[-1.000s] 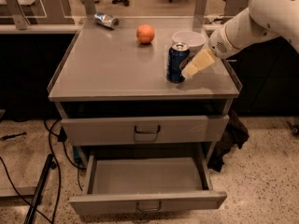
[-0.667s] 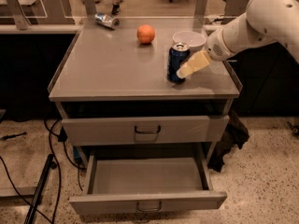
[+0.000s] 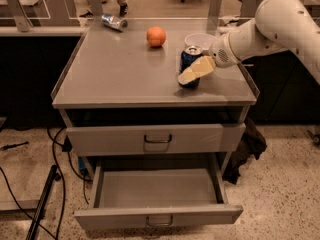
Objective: Place pepsi can into middle drawer
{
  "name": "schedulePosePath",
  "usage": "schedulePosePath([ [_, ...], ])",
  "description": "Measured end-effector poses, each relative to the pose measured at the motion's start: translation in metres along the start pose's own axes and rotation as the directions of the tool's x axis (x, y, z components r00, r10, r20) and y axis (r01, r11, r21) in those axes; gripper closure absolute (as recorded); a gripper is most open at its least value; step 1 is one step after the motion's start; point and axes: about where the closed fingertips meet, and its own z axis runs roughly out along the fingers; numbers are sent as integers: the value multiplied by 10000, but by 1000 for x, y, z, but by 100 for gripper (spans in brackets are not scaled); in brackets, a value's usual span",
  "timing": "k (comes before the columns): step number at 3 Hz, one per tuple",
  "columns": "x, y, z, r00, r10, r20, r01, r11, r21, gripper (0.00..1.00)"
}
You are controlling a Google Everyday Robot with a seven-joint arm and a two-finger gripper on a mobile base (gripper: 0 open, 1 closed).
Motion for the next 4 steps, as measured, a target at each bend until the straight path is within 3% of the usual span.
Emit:
schedulePosePath([
  [2,-10,8,27,9972,-140,732,167,9992,-358,0],
  [4,-11,9,28,9970,-160,760,187,9992,-358,41],
])
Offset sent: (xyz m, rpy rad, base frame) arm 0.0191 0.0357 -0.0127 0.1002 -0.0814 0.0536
